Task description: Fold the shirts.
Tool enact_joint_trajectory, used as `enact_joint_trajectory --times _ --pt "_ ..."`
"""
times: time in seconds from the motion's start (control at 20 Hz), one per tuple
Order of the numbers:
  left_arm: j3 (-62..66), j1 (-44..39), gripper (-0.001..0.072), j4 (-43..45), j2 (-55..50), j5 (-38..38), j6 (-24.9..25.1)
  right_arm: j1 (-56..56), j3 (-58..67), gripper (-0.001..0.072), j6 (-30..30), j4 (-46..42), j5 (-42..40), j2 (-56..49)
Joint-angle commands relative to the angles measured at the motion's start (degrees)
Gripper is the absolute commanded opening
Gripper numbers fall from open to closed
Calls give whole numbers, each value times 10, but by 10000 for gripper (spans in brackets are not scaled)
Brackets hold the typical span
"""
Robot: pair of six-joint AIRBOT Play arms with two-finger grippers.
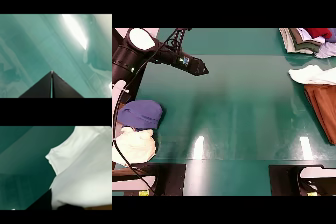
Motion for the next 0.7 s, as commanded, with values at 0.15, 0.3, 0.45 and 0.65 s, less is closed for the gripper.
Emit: enact_joint_trajectory --times 0.15,0.3,0.45,0.65 --pt "0 -5 23 -2 0 15 -4 -29 71 14 -30 87 2 2" --pt "0 -5 23 -2 0 15 -3 -29 139 14 -30 82 73 2" --pt "0 -5 23 -2 0 14 -4 -30 163 14 -27 22 114 19" --pt "0 -5 23 -2 0 1 -3 -54 95 14 -19 -38 112 78"
